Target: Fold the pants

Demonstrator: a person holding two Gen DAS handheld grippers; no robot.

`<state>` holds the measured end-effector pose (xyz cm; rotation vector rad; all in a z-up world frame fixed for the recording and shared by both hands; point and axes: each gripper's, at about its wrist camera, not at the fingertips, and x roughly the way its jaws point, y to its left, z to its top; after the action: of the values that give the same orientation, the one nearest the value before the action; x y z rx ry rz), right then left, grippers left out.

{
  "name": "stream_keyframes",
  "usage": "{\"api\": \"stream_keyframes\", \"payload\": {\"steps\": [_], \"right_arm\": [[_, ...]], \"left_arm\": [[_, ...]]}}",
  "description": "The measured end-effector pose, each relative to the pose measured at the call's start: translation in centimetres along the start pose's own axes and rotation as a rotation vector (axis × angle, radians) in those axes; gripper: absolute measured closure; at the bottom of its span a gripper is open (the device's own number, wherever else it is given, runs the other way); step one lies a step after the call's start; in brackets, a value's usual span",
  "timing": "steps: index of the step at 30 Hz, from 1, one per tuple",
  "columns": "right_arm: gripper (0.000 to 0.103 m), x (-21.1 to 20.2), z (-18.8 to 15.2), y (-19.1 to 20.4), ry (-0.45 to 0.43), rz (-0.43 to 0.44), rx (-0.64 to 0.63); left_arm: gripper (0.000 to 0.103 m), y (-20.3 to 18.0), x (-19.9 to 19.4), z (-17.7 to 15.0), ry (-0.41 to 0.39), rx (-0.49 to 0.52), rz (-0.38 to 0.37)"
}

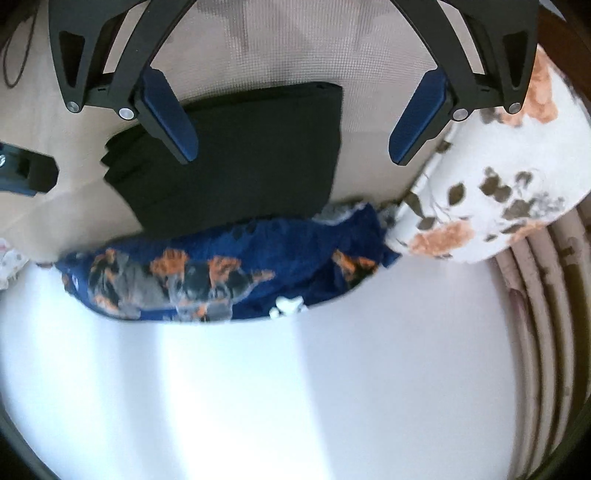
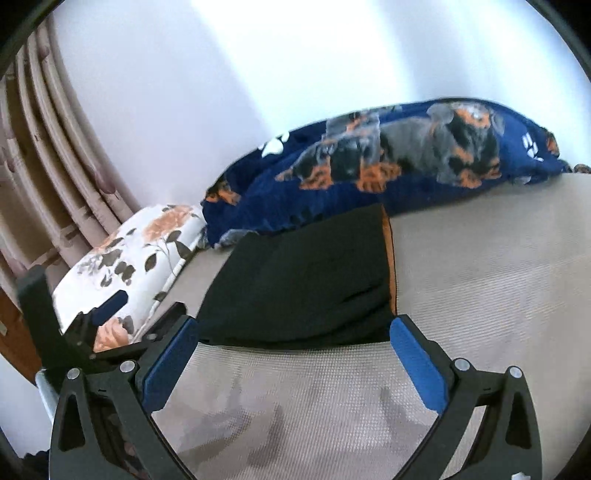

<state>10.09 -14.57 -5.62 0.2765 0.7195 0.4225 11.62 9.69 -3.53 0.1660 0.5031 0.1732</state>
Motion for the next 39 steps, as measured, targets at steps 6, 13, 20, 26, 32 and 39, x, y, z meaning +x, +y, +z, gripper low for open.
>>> {"api": "stream_keyframes", "payload": {"steps": [6,13,20,26,32,39], "right_arm": [[0.0,-3.2,0.0,0.1,-0.038,0.008,0.014],[0.0,-6.3,-0.4,0.5,-0.078,0.024,0.007],[0.0,-8.8,-0.5,1.0,-0.119,0.042,-0.005],[0.0,-9.8,-0.8,1.5,-0.125,0.046,-0.024],[0.0,-9.9,-1.4,1.4,-0.108,0.042,-0.018],[0.0,-10.0,-2.0,1.2,-0.09,0.034,-0.016]], "left_arm": [[0.0,1.6,-6.1,2.7,-0.097,-0.09,0.014],[0.0,2.7,-12.8,5.7,-0.229,-0.118,-0.012],[0.0,2.2,-14.9,5.8,-0.184,-0.114,-0.012],[0.0,1.7,-15.6,5.6,-0.175,-0.103,-0.042],[0.0,1.0,-15.6,5.3,-0.144,-0.077,-0.075],[0.0,0.8,-14.9,4.5,-0.104,-0.09,-0.118]]}}
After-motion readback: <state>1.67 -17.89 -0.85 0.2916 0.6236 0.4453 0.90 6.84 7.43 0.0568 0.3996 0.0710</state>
